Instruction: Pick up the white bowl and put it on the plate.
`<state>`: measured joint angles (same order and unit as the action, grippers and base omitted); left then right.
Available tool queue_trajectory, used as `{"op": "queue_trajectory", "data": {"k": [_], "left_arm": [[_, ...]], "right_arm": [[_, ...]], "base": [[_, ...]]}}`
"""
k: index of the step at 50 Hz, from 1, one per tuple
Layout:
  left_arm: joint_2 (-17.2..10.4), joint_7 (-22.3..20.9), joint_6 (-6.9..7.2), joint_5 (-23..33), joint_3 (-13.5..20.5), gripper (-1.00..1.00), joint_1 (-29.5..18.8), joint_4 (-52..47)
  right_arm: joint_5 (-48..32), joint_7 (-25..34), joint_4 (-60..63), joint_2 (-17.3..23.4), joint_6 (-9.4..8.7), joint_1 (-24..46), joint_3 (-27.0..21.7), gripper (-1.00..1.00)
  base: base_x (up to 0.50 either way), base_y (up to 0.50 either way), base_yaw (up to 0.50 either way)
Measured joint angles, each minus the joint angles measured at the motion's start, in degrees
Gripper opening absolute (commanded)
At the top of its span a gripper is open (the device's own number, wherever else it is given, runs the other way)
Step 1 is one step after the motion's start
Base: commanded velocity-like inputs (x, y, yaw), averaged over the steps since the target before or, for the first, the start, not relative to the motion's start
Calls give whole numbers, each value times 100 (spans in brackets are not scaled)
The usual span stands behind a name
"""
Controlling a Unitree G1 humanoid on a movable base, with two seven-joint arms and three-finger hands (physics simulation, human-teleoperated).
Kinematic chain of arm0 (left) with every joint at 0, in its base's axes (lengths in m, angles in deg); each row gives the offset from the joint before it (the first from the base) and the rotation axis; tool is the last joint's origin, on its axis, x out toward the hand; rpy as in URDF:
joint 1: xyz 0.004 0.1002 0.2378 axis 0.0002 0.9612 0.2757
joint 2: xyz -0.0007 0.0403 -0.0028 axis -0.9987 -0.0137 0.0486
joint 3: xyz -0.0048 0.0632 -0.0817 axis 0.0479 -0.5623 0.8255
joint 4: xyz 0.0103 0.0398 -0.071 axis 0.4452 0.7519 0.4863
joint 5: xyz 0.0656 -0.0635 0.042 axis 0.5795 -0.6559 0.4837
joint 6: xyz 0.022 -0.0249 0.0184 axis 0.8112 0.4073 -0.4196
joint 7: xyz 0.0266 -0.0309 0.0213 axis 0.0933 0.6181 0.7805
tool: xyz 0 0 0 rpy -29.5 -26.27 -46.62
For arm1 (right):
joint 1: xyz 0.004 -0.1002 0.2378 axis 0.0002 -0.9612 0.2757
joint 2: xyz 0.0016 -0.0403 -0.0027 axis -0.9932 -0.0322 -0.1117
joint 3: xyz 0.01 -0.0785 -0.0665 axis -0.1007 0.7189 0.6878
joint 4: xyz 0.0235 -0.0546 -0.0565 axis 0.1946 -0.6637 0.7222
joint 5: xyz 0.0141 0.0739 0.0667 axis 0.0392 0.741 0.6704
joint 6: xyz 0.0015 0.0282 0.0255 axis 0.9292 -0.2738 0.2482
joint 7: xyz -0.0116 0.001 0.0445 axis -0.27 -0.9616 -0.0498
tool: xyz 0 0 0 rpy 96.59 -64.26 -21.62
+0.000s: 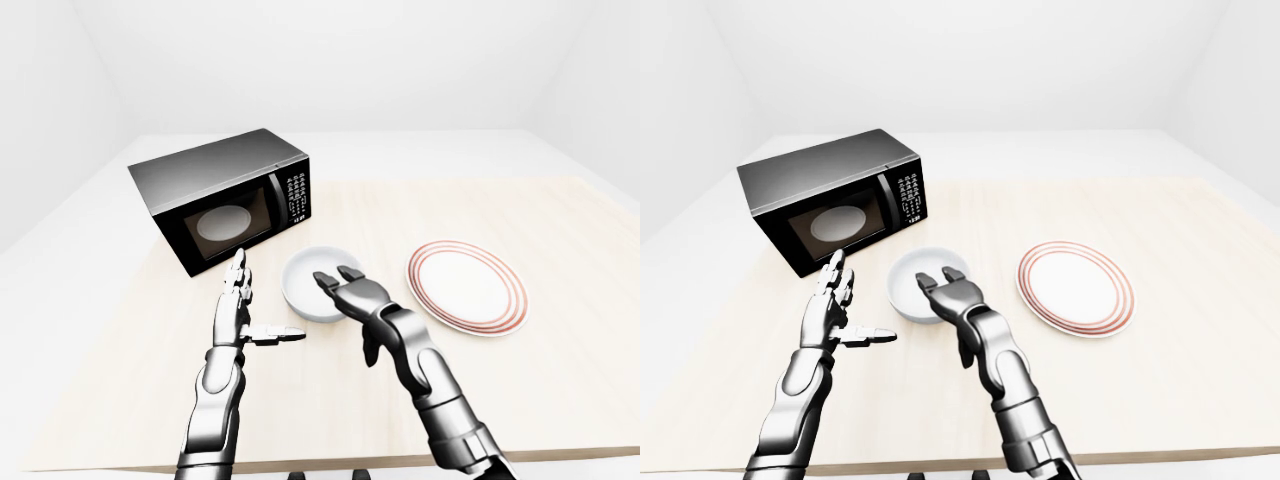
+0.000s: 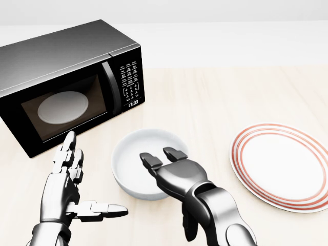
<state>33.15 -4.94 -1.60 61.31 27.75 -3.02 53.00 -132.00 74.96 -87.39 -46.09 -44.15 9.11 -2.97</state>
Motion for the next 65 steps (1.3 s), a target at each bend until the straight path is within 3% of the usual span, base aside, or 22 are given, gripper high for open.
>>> {"op": "queue_trajectory", "data": {"k": [45, 65], "left_arm": [[0, 0, 0, 0, 0, 100, 0, 0], [0, 0, 0, 0, 0, 100, 0, 0]], "right_arm": [[-81, -377, -1027, -49, 0, 553, -42, 100], [-124, -805, -1835, -30, 0, 880, -77, 100]], "base": [[0, 0, 0], [0, 0, 0]]}}
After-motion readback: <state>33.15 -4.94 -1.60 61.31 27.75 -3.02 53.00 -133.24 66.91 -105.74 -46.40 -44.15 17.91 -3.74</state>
